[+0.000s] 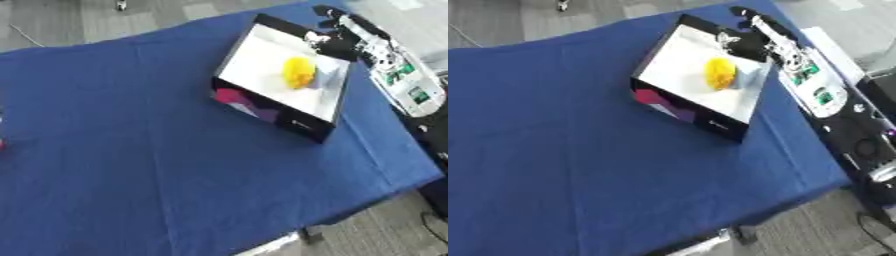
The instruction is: Pick up the objects with one hand, pass them to the other hand, and then place them into the box on the other side of the table.
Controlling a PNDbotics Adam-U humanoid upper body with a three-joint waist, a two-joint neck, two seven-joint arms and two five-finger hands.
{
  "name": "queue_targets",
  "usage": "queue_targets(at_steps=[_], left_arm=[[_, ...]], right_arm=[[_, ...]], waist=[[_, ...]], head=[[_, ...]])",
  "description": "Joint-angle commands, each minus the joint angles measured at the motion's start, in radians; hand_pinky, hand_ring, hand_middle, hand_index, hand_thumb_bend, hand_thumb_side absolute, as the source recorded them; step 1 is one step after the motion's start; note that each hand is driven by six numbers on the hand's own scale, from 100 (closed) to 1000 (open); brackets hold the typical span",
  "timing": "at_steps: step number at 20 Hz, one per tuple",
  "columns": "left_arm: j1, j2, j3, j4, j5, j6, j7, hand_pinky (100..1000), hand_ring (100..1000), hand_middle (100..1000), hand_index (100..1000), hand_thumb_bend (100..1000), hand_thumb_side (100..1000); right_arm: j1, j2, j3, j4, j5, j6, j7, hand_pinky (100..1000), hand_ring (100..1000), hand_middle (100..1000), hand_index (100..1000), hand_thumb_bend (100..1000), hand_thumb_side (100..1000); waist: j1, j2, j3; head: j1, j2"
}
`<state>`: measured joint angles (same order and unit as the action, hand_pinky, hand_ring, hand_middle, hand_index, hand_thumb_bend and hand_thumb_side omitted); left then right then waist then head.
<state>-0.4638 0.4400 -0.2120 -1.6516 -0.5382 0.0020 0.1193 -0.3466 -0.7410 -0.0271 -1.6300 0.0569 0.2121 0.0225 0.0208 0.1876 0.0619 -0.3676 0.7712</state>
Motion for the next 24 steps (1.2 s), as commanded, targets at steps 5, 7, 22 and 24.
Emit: queue_targets(at_steps=[5,7,22,24], left_arm=[[-0.009,0.041,0.025,-0.018,0.007,0.016,0.007,827,737,733,803,217,589],[-0.009,0.050,0.032,-0.018,0.006,0.025,0.007,826,738,734,804,212,570],[-0.041,0.227,0.108,0.084,0.095,0.182,-0.131,840,767,757,831,165,612],[-0.051,0.246,0.100,0.109,0.113,0.186,-0.165,846,777,764,836,171,639]], right_arm=[[-0.018,-0.014,-0.024,-0.092,-0.112,-0.049,-0.058,924,926,1000,995,100,566],[-0.020,-0.014,-0.023,-0.101,-0.142,-0.055,-0.065,925,922,1000,992,100,576],[-0.013,-0.044,-0.031,-0.115,-0.367,-0.066,-0.069,917,901,1000,979,100,593],[-0.015,-0.047,-0.033,-0.112,-0.402,-0.063,-0.072,917,900,1000,979,100,597]], waist=[[0.010,-0.035,0.005],[0.010,-0.036,0.007],[0.015,-0.033,0.015],[0.015,-0.032,0.014]], head=[[0.033,-0.002],[0.046,-0.002],[0.161,-0.006],[0.182,-0.008]])
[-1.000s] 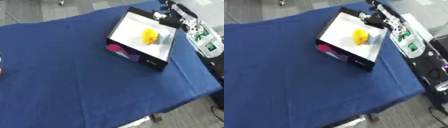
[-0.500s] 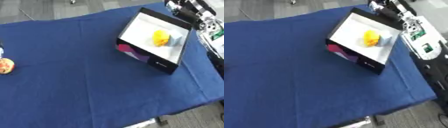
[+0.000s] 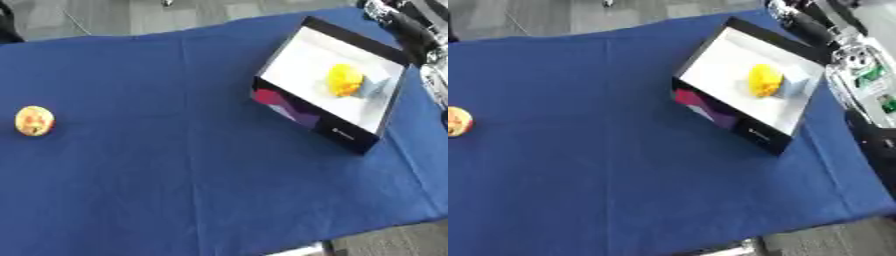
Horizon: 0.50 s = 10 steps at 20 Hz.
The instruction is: Pick up the objects with one hand, pass them to the other hand, and then place them into the box on the other side of the table.
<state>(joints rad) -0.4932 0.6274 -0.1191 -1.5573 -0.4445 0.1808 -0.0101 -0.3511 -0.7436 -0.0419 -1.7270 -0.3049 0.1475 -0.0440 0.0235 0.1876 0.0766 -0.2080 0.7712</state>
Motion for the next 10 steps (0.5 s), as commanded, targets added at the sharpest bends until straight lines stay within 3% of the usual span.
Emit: queue_targets(at_steps=[1,5,9,10], left_arm=[[-0.027,0.064,0.006,0.027,0.027,0.007,-0.053,847,778,764,836,172,640],[-0.045,0.078,0.009,0.069,0.039,0.002,-0.120,853,788,771,840,194,662],[-0.071,0.102,-0.001,0.106,0.020,-0.023,-0.195,868,808,781,848,285,631],[-0.076,0.106,-0.006,0.109,0.012,-0.032,-0.213,873,813,783,849,342,605]], right_arm=[[-0.011,-0.046,-0.019,-0.014,-0.057,0.004,-0.006,917,900,1000,979,100,598],[-0.013,-0.053,-0.021,-0.010,-0.096,0.007,-0.010,917,900,1000,977,100,598],[-0.011,-0.055,-0.021,-0.005,-0.099,0.010,-0.014,917,898,1000,974,100,599],[-0.011,-0.054,-0.020,-0.004,-0.097,0.011,-0.014,917,898,1000,973,100,600]], waist=[[0.013,-0.031,-0.001],[0.013,-0.030,-0.001],[0.014,-0.029,-0.002],[0.014,-0.029,-0.003]], head=[[0.030,-0.009],[0.058,-0.016],[0.075,-0.021],[0.076,-0.021]])
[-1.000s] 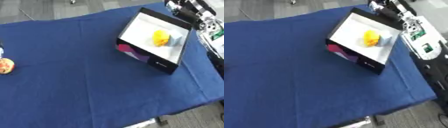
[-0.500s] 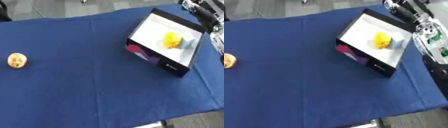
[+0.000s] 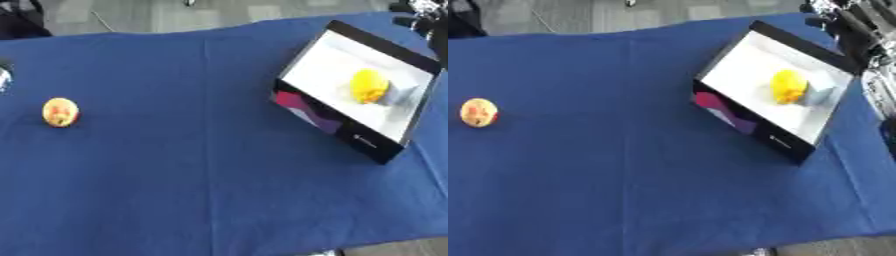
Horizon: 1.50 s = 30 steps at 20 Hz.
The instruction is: Pick up the objects with one hand, pass them to the other hand, and then place them into the box on the other side of the table.
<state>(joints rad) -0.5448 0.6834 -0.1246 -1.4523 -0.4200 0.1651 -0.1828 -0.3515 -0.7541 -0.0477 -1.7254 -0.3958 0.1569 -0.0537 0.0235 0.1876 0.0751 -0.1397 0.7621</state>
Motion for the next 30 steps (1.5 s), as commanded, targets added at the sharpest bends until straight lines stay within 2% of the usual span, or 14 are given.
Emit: queue_targets(at_steps=[1,2,3,7,13,17,18,23,27,30], left_arm=[[-0.030,0.055,-0.008,0.010,-0.021,-0.028,-0.058,875,818,784,845,405,577],[-0.036,0.058,-0.014,0.016,-0.031,-0.038,-0.077,875,818,784,844,414,574],[-0.041,0.063,-0.021,0.026,-0.040,-0.047,-0.095,875,822,785,842,487,532],[-0.067,0.079,-0.046,0.074,-0.082,-0.070,-0.166,875,827,789,843,561,435],[-0.114,0.079,-0.064,0.171,-0.109,-0.119,-0.278,873,830,787,826,570,304],[-0.133,0.076,-0.046,0.188,-0.135,-0.135,-0.355,873,830,787,826,570,304],[-0.135,0.077,-0.043,0.186,-0.139,-0.135,-0.375,873,832,786,810,560,211],[-0.185,0.077,-0.072,0.252,-0.141,-0.155,-0.468,874,835,787,805,565,227],[-0.208,0.082,-0.067,0.259,-0.163,-0.163,-0.546,874,836,787,804,584,222],[-0.221,0.080,-0.057,0.255,-0.171,-0.160,-0.581,873,835,787,803,564,221]], right_arm=[[-0.011,-0.043,-0.012,-0.005,-0.004,0.003,-0.004,917,898,1000,973,100,601],[-0.011,-0.042,-0.011,-0.004,-0.001,0.004,-0.003,917,898,1000,973,100,601],[-0.012,-0.041,-0.010,-0.004,0.000,0.004,-0.003,917,898,1000,973,100,599],[-0.013,-0.041,-0.009,-0.005,0.002,0.006,-0.005,917,897,1000,972,100,600],[-0.011,-0.037,-0.005,-0.003,0.007,0.011,-0.006,918,896,1000,970,100,602],[-0.009,-0.036,-0.005,-0.003,0.009,0.012,-0.007,918,896,1000,970,100,602],[-0.009,-0.036,-0.005,-0.002,0.010,0.012,-0.007,918,895,1000,969,100,606],[-0.007,-0.031,-0.003,0.002,0.018,0.019,-0.012,918,895,1000,967,100,607],[-0.007,-0.032,-0.002,0.000,0.016,0.020,-0.013,918,895,1000,967,100,607],[-0.005,-0.031,-0.001,0.000,0.018,0.022,-0.015,918,895,1000,967,100,609]], waist=[[0.014,-0.029,-0.002],[0.014,-0.028,-0.002],[0.014,-0.028,-0.003],[0.015,-0.028,-0.005],[0.015,-0.030,-0.005],[0.015,-0.030,-0.004],[0.015,-0.030,-0.005],[0.016,-0.029,-0.007],[0.017,-0.030,-0.007],[0.017,-0.030,-0.006]], head=[[0.008,-0.013],[0.008,-0.013],[0.008,-0.013],[0.017,-0.013],[0.028,-0.018],[0.027,-0.018],[0.029,-0.017],[0.036,-0.013],[0.040,-0.013],[0.043,-0.014]])
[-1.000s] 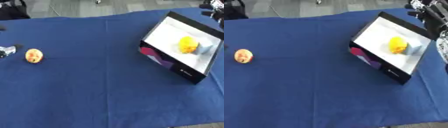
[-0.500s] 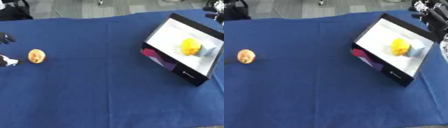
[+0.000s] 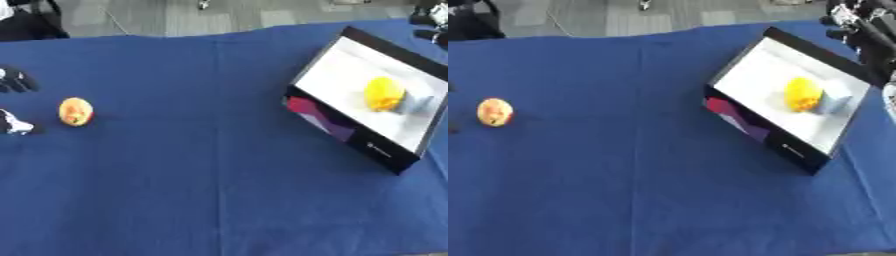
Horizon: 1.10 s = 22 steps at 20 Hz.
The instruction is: Pick up the objects with one hand, pass them to the other hand, and then place them into the box on the other side of the table.
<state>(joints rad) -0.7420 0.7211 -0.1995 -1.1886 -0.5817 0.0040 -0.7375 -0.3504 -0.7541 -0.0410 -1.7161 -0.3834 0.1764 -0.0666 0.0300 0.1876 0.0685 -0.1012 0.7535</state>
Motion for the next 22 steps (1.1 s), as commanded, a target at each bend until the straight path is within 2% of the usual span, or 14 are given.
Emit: queue_targets(at_steps=[1,7,10,20,22], left_arm=[[-0.027,0.041,0.019,-0.008,-0.009,0.002,-0.030,873,834,787,803,560,221],[-0.055,0.017,0.013,0.009,-0.015,0.002,-0.037,870,832,785,796,558,233],[-0.070,0.005,0.003,0.021,-0.030,0.002,-0.041,868,833,785,795,593,239],[-0.105,-0.056,-0.015,0.118,-0.166,0.005,-0.039,861,835,786,787,626,244],[-0.109,-0.067,-0.017,0.141,-0.195,0.001,-0.035,860,836,786,786,626,216]], right_arm=[[-0.006,-0.030,-0.008,-0.008,0.007,0.003,-0.002,918,895,1000,967,100,610],[-0.005,-0.026,-0.007,-0.007,0.013,0.006,-0.001,918,895,1000,966,100,611],[-0.005,-0.024,-0.005,-0.008,0.017,0.008,0.000,918,897,1000,965,100,612],[-0.007,-0.013,-0.001,-0.003,0.027,0.013,0.004,918,899,1000,966,100,620],[-0.010,-0.010,0.000,-0.001,0.028,0.015,0.005,919,899,1000,966,100,621]], waist=[[0.011,-0.029,0.000],[0.009,-0.028,-0.002],[0.009,-0.027,-0.004],[0.010,-0.022,-0.012],[0.010,-0.021,-0.014]], head=[[0.005,-0.005],[0.003,-0.008],[0.000,-0.007],[0.009,-0.008],[0.010,-0.009]])
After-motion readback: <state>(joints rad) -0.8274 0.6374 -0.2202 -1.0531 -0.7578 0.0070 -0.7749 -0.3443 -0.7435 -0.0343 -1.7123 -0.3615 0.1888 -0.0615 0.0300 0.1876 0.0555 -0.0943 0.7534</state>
